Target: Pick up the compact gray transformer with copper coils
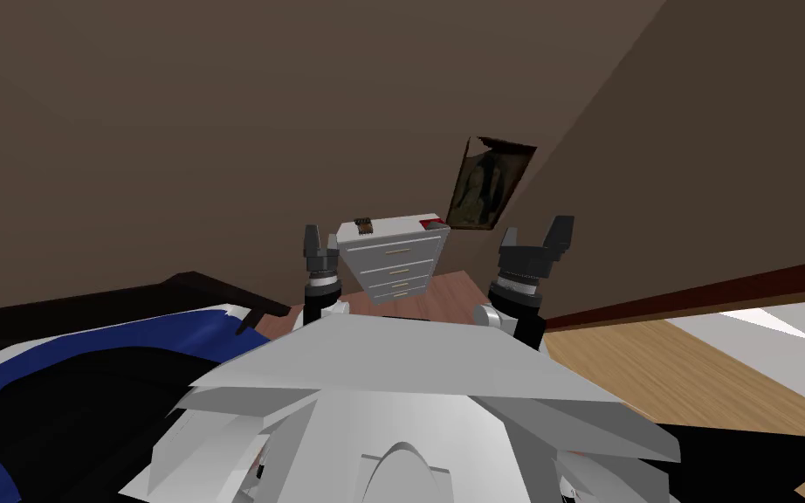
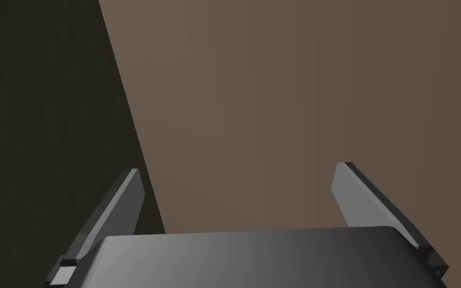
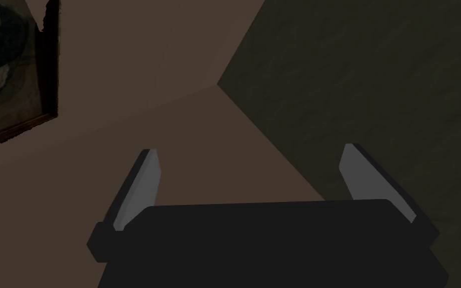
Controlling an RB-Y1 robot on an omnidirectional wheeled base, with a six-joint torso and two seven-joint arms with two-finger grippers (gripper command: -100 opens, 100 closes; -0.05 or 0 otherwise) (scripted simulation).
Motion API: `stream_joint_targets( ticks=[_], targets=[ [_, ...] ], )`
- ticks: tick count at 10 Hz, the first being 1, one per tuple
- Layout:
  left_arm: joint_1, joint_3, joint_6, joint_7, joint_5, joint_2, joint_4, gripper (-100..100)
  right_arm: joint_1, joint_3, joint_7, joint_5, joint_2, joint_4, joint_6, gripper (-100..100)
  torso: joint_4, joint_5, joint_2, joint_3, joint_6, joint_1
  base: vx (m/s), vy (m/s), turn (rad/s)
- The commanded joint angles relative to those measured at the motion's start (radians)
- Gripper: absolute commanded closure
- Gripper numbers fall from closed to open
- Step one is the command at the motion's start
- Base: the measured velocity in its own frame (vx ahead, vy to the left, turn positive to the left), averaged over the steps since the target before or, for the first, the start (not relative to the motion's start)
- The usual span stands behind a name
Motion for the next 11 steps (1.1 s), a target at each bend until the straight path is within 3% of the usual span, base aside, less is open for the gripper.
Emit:
stream_joint_targets(
  ticks=[1,6,11],
  targets=[
    [-0.003,0.004,0.018,0.005,0.003,0.044,-0.011,-100,0.0,0.0,0.0,0.0,0.0,0.0,0.0,0,0.0,0.0,0.0,0.0,0.0,0.0,0.004,-0.009,0.043],
    [-0.018,0.023,0.102,0.03,0.018,0.135,-0.05,-100,0.0,0.0,0.0,0.0,0.0,0.0,0.0,0,0.0,0.0,-0.001,-0.001,0.0,-0.001,0.013,-0.021,0.049],
    [-0.04,0.055,0.236,0.07,0.05,0.197,-0.096,-100,0.0,0.0,0.0,0.0,0.0,0.0,0.0,0,0.0,0.0,-0.002,-0.001,0.0,-0.002,0.022,-0.033,0.074]
  ],
)
